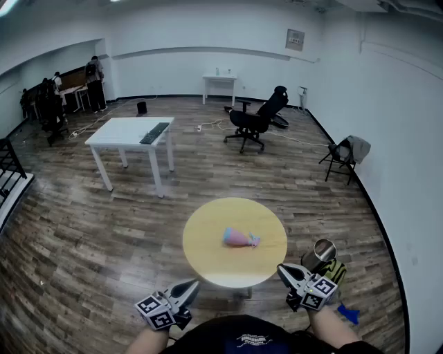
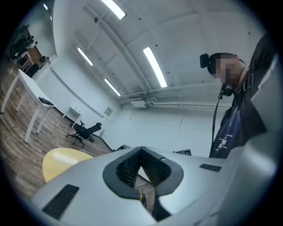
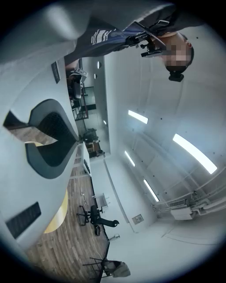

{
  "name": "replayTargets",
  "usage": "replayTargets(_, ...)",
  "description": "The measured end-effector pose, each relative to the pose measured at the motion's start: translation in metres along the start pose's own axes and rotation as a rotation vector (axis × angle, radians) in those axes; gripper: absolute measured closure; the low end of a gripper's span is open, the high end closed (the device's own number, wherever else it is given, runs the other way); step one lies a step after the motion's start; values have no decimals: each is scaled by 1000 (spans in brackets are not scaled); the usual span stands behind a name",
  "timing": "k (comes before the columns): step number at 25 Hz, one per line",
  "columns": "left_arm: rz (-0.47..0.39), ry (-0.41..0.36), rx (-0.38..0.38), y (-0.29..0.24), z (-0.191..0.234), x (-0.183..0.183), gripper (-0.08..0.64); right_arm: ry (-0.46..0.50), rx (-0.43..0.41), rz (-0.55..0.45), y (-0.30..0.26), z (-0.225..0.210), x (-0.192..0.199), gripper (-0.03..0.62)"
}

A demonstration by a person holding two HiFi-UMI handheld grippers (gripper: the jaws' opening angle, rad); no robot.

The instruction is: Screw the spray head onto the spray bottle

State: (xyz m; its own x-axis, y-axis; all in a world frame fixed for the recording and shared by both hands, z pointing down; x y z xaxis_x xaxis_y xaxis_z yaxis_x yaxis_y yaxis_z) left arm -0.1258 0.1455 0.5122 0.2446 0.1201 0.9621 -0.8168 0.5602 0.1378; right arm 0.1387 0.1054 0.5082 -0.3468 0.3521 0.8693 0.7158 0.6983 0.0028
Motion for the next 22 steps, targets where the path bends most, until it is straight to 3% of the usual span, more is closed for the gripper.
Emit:
replayTargets(11, -12, -15, -26, -44, -13, -1, 549, 13, -19, 7, 20, -35, -28, 575)
replayTargets(22, 3, -24, -38, -42, 17, -2, 549, 37, -20, 40, -9, -46, -23, 572)
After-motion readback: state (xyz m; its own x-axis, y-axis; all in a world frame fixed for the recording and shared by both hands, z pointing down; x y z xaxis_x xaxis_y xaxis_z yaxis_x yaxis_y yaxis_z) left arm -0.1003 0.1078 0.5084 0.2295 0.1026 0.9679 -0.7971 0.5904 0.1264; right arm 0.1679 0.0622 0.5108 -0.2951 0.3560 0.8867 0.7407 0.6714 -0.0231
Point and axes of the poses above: the fingertips, and each gripper's own axes: y backward along the fingers, z to its left, x out of its underside, the point moved 1 cm from there along y, backward along the fingers, and after that the axes turned 14 degrees about -y, right-handed, at the moved point
